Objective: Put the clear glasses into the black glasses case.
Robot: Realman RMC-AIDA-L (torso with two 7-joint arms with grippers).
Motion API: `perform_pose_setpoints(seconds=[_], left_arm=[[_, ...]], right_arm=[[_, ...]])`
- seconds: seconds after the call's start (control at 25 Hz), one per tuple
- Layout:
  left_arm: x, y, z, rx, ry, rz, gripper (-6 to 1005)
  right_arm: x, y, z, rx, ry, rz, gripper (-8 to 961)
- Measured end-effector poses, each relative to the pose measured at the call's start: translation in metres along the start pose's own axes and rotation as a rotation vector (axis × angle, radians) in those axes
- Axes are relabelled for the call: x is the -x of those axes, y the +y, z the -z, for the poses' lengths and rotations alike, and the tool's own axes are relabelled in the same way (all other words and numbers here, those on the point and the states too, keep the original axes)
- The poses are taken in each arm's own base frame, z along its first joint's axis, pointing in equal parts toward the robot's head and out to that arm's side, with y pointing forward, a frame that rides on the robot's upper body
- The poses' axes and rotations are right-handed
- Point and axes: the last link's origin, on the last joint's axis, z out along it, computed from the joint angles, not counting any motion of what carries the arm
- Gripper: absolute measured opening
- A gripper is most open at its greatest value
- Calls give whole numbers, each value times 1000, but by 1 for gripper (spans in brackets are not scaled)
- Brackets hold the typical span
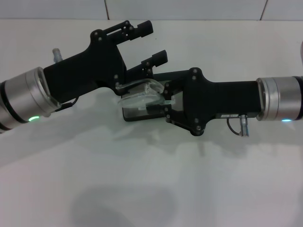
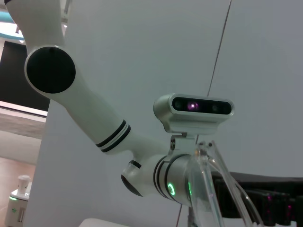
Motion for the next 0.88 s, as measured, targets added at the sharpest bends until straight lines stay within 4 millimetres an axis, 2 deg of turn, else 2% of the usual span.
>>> perform_pose_setpoints(seconds=[0.68, 0.8, 0.88], left_arm=[[1, -2, 1, -24, 6, 3, 596], [-1, -5, 8, -87, 32, -11, 596], [-3, -12, 22, -188, 61, -32, 596]], right_arm=[[-1, 0, 2, -2, 6, 10, 170], [-4, -4, 5, -30, 35, 27, 171], [-7, -10, 7, -70, 81, 43, 171]])
